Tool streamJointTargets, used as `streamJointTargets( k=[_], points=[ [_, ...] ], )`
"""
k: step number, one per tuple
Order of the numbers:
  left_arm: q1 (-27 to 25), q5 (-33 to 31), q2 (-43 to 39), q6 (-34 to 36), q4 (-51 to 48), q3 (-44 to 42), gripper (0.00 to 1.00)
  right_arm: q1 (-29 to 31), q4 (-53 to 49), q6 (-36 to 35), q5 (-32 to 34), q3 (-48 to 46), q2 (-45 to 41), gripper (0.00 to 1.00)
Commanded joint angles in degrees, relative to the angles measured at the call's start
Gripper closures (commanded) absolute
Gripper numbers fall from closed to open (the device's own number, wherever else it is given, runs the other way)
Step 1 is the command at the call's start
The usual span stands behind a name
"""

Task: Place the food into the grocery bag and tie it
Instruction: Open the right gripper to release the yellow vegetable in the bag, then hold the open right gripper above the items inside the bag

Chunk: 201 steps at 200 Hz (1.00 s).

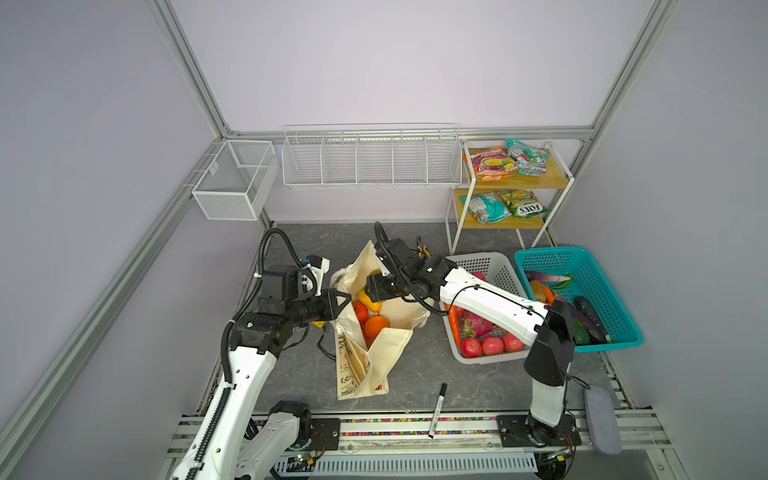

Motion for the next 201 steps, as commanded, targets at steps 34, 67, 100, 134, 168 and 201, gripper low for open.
streamJointTargets(
  k=[34, 67, 100, 134, 168, 201],
  points=[
    [0.3, 2.2, 0.1, -0.2, 2.4, 2.1, 1.0, 1.1, 2.0, -1.8, -7.4, -0.8, 1.0, 0.35],
    [0.3, 2.3, -0.4, -0.4, 2.5, 2.2, 1.0, 1.4, 4.6, -1.5, -10.7, -4.0, 1.5, 0.34],
    [0.3, 2.0, -1.0, -1.4, 3.0, 1.6, 1.0, 1.4, 5.6, -1.6, -12.5, -5.9, 2.3, 0.34],
    [0.3, 1.2, -1.6, -1.6, 2.7, 1.4, 1.0, 1.4, 5.9, -1.6, -13.7, -6.8, 3.6, 0.33],
    [0.3, 0.6, -2.0, -1.5, 2.2, 1.1, 1.0, 1.6, 6.2, -1.2, -10.4, -8.4, 4.9, 0.3],
    [0.3, 0.4, -2.3, -1.6, 1.9, 0.8, 1.0, 2.3, 6.1, -1.0, -9.7, -8.8, 5.8, 0.26]
  ],
)
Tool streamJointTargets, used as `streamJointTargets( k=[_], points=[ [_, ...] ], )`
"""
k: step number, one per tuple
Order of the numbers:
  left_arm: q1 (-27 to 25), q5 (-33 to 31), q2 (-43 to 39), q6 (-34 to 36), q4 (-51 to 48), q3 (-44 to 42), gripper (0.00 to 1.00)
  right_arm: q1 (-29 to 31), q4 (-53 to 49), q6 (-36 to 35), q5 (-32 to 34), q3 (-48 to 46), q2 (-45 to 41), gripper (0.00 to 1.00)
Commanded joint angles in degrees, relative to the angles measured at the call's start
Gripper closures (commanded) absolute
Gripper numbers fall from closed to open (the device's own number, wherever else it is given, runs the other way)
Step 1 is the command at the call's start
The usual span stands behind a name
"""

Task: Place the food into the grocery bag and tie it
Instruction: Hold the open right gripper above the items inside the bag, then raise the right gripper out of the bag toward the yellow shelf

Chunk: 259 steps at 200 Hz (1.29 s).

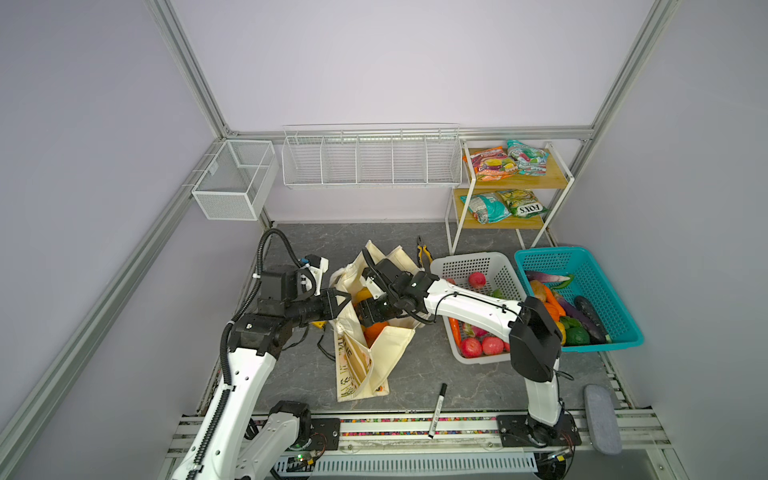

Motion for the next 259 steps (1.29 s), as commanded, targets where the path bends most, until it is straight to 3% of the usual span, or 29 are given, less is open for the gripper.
streamJointTargets(
  k=[1, 52, 57, 59, 64, 160, 259],
  points=[
    [0.3, 0.6, -1.5, -0.1, 1.5, 0.9, 1.0, 1.0, 0.6, -0.3, 1.3, -1.3, 0.9, 0.26],
    [0.3, -0.2, -1.5, -0.2, 0.0, 1.8, 1.0, 1.5, -0.9, -0.7, 3.3, -1.2, 0.1, 0.14],
    [0.3, -0.1, -1.4, -0.2, -0.2, 1.8, 1.0, 1.6, -1.1, -0.7, 3.5, -1.2, 0.0, 0.01],
    [0.3, -0.1, -1.4, -0.1, -0.3, 1.8, 1.0, 1.6, -1.2, -0.7, 3.5, -1.1, 0.0, 0.09],
    [0.3, -0.1, -1.2, -0.1, -0.4, 1.9, 1.0, 1.6, -1.4, -0.7, 3.7, -1.0, -0.2, 0.12],
    [0.3, -3.1, -3.2, 0.5, -3.1, 0.8, 1.0, 2.8, -1.7, -1.5, 7.6, -0.5, -5.1, 0.12],
    [0.3, -3.3, -2.7, 0.6, -2.6, 0.3, 1.0, 2.9, -10.1, -8.0, 15.5, 9.2, -10.3, 0.12]
  ],
)
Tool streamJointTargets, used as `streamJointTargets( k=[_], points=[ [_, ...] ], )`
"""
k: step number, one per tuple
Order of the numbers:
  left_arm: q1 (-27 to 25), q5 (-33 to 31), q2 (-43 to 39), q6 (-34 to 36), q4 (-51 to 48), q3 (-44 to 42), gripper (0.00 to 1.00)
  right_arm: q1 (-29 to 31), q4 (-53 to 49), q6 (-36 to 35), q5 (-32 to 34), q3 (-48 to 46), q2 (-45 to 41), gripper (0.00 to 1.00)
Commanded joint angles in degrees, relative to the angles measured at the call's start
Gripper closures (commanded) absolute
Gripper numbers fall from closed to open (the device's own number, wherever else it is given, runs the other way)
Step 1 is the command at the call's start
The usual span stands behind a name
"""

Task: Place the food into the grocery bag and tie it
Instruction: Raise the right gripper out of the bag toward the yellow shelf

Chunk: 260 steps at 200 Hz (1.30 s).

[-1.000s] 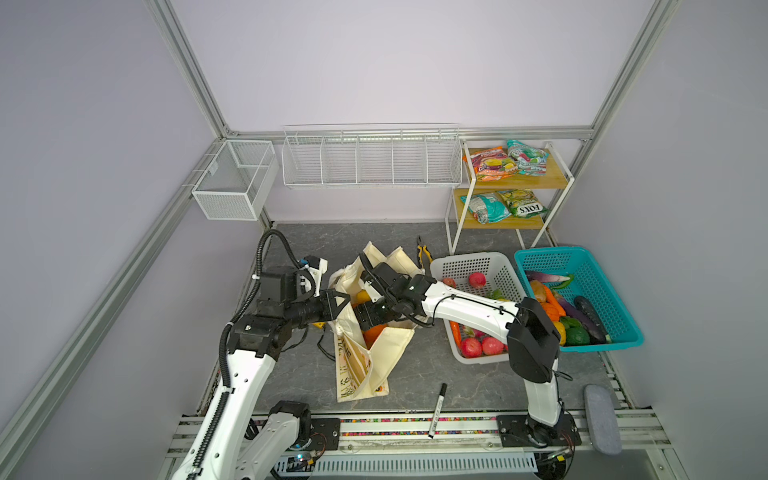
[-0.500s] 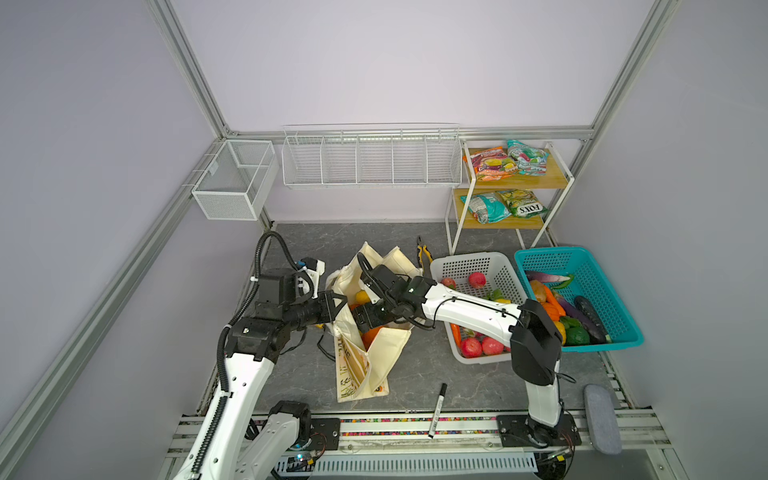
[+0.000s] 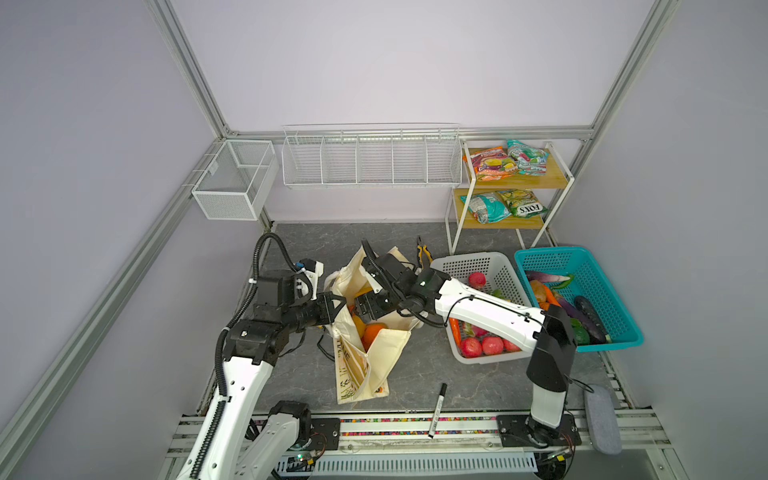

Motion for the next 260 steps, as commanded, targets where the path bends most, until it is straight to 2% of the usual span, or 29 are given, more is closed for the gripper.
streamJointTargets(
  k=[1, 63, 82, 103, 122, 137, 149, 174, 190, 218, 248, 260],
  points=[
    [0.1, 0.3, -0.1, 0.5, 0.7, 0.2, 1.0, 0.1, -4.4, -3.6, 3.9, 3.7, -3.6, 0.12],
    [0.1, 2.7, 1.1, 0.2, 1.9, 0.5, 1.0, -1.0, -5.2, -6.3, 8.8, 8.1, -7.3, 0.12],
    [0.1, 3.3, 0.9, 0.3, 1.9, 0.9, 1.0, -1.4, -4.2, -5.7, 12.9, 8.2, -9.5, 0.12],
    [0.1, 3.9, 0.8, 0.7, 1.6, 0.9, 1.0, -3.1, 1.2, -5.9, 18.2, 3.6, -15.1, 0.12],
    [0.1, 4.3, 0.7, 0.5, 1.4, 0.9, 1.0, -7.9, 8.1, -5.9, 15.9, -3.3, -21.6, 0.12],
    [0.1, 5.1, 0.4, 0.0, 2.0, 0.7, 1.0, -12.7, 12.3, -0.9, 16.7, -9.1, -26.4, 0.12],
    [0.1, 5.4, 0.4, -0.1, 2.2, 0.6, 1.0, -17.2, 12.8, 1.1, 13.9, -11.1, -28.5, 0.12],
    [0.1, 6.3, 1.1, 0.2, 2.2, 1.0, 1.0, -23.7, 9.9, 0.4, 10.9, -9.9, -30.1, 0.12],
    [0.1, 6.6, 1.6, 0.7, 1.9, 1.6, 1.0, -26.8, 9.4, -0.1, 11.1, -8.7, -31.3, 0.12],
    [0.1, 6.7, 2.1, 1.2, 1.8, 2.6, 1.0, -33.7, 8.2, 0.4, 11.4, -5.1, -32.3, 0.06],
    [0.1, 7.4, 2.7, 1.2, 2.4, 2.9, 1.0, -42.9, 6.9, 4.8, 9.7, -1.4, -31.8, 0.0],
    [0.1, 7.7, 3.0, 1.3, 2.6, 2.9, 1.0, -46.7, 5.5, 7.3, 8.2, 0.5, -30.6, 0.01]
  ],
)
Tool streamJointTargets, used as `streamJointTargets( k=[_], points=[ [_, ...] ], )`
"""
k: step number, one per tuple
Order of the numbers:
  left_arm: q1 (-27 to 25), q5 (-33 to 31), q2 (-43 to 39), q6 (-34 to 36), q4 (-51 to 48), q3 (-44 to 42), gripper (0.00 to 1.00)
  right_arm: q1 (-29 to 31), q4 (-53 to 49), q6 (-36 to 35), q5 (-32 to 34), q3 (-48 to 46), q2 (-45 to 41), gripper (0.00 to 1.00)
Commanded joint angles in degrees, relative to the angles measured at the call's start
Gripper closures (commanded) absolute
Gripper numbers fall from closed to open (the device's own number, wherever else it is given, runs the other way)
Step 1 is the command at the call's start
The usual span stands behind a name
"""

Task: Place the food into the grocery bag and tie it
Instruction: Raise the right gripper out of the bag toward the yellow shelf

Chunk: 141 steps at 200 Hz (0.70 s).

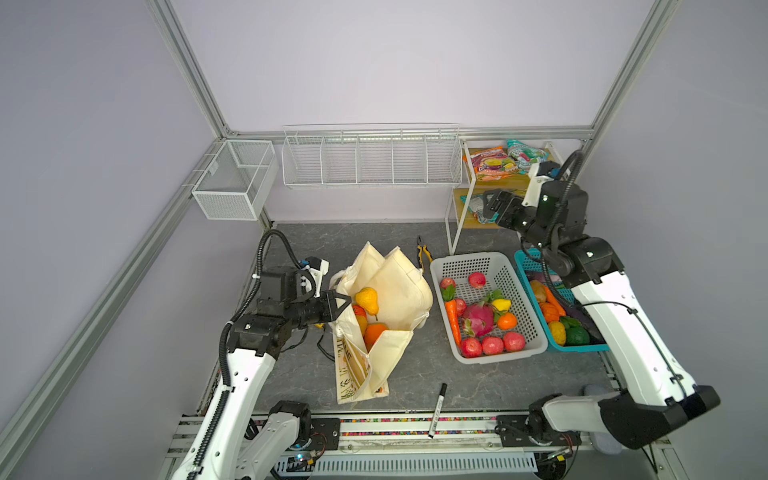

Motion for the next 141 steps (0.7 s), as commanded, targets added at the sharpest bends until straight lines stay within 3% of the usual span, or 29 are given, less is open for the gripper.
streamJointTargets(
  k=[1, 25, 56, 141],
  points=[
    [0.1, 2.6, 0.3, 1.1, 1.5, 2.6, 1.0, -5.6, -2.3, 5.1, -2.7, 3.6, 0.0, 0.01],
    [0.1, 3.3, 0.5, 0.8, 2.3, 2.5, 1.0, -13.0, -3.4, 10.0, -8.9, 6.7, 3.4, 0.05],
    [0.1, 3.9, 0.7, 0.6, 3.0, 2.1, 1.0, -17.6, -3.1, 15.3, -16.2, 10.7, 9.1, 0.11],
    [-0.3, 3.9, 0.1, 0.5, 3.3, 1.4, 1.0, -18.3, 1.5, 25.7, -24.6, 19.9, 24.1, 0.18]
  ],
)
